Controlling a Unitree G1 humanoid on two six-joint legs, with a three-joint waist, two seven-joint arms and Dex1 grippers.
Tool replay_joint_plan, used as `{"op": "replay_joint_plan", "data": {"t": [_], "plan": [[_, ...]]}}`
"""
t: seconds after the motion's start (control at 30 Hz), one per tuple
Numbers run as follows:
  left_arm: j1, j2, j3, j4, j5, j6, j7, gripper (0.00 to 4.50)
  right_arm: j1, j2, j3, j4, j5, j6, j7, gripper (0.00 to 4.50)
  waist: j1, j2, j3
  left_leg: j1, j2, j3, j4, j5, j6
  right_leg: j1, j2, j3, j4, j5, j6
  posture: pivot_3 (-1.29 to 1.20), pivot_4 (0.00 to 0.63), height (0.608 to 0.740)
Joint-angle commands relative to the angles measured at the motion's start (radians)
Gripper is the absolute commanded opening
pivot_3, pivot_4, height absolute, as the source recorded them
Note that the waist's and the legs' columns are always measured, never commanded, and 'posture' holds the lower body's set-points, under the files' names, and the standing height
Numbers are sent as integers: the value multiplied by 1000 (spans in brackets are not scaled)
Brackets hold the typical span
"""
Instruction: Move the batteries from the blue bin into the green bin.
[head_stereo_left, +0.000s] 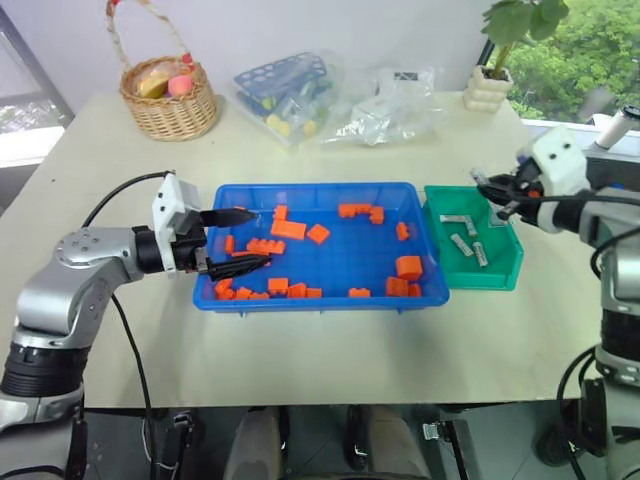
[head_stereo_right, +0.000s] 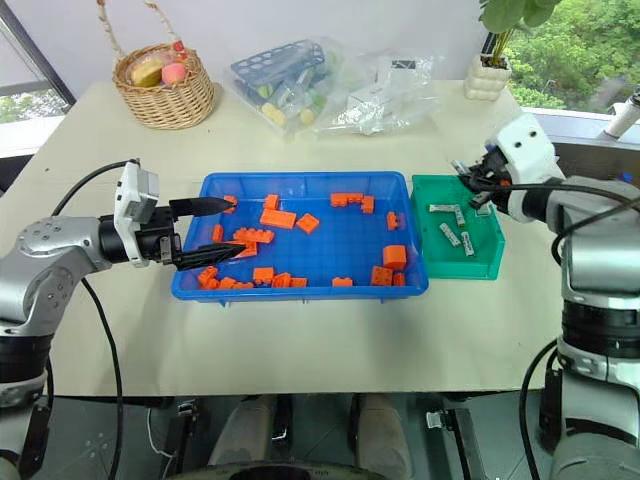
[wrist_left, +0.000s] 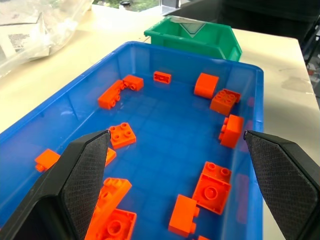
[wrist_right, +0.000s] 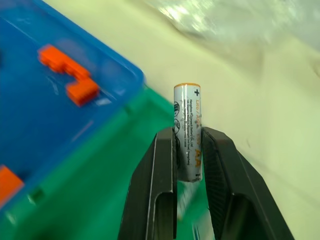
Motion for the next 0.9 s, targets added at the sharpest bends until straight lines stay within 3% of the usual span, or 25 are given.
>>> {"op": "replay_joint_plan", "data": {"t": [0.03,0.13,0.4,0.53,0.73,0.9], "plan": [[-42,1,11,12,7,-26,-7,4500,16,5,-19,-50,33,-3,-52,1913,-3,0,0,0,0,0,0,0,0,0,0,0,0,0,0,0,150,736],[-60,-6,9,29,13,-32,-6,4500,33,-8,-23,-37,64,-19,-59,3321,-3,0,0,-1,0,0,1,0,0,0,0,0,0,0,0,0,150,736],[-5,63,110,35,9,-27,10,4500,198,-220,-235,123,302,-178,279,3321,11,0,0,-1,-1,0,0,0,1,1,0,0,-1,0,0,0,150,736],[85,136,233,16,-24,11,6,4500,292,-335,-310,297,381,-215,486,3321,10,0,0,0,0,0,0,0,1,1,0,0,-2,0,0,0,150,736],[235,185,359,-5,-21,15,8,4500,294,-379,-241,523,347,-362,528,3321,4,0,0,1,1,1,1,0,1,1,-1,0,-2,-2,-3,0,150,736],[302,204,416,-2,-14,7,14,4500,262,-369,-194,535,371,-385,524,3321,0,0,0,1,1,1,0,-1,0,0,-1,1,-2,-2,-3,0,150,736]]}}
